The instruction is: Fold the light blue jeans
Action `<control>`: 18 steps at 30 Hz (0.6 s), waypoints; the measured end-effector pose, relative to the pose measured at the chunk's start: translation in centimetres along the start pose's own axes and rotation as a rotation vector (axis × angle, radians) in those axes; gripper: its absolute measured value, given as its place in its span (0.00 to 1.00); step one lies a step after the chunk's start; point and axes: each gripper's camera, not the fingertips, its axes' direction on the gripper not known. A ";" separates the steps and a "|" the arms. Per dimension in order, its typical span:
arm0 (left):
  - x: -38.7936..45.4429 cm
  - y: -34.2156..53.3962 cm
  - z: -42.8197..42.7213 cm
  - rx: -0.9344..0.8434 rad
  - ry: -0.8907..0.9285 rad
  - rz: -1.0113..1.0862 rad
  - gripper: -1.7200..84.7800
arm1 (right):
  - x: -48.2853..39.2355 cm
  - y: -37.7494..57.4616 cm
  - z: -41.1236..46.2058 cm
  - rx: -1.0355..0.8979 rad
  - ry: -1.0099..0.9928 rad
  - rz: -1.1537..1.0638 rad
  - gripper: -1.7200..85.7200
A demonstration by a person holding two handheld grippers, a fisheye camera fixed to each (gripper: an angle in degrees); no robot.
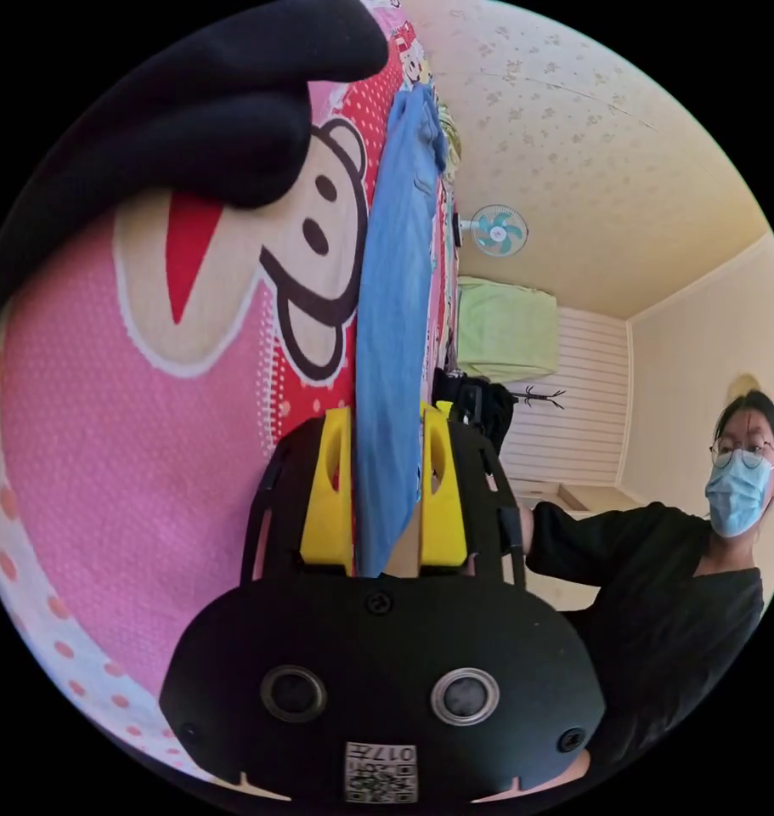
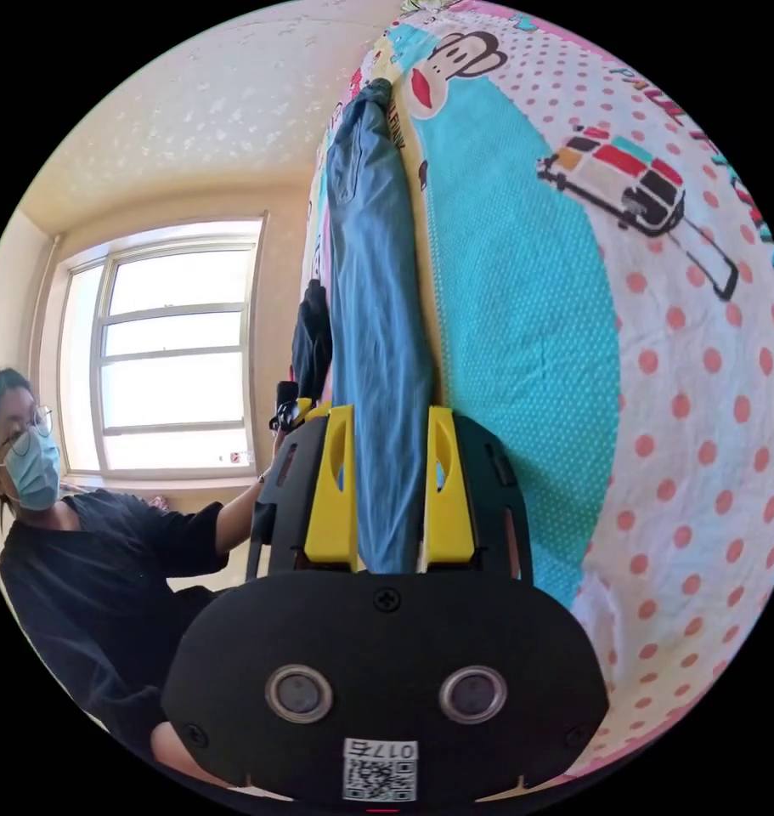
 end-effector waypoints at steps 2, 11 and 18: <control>0.1 1.9 2.2 -0.024 -0.028 0.014 0.16 | -0.4 2.1 0.6 -0.035 -0.030 -0.001 0.16; -2.0 1.1 10.3 -0.195 0.027 0.014 0.09 | -1.6 4.6 2.4 -0.083 -0.164 0.015 0.08; 1.0 6.5 13.9 -0.202 0.138 0.056 0.02 | -7.9 9.0 -0.4 -0.111 -0.282 -0.068 0.03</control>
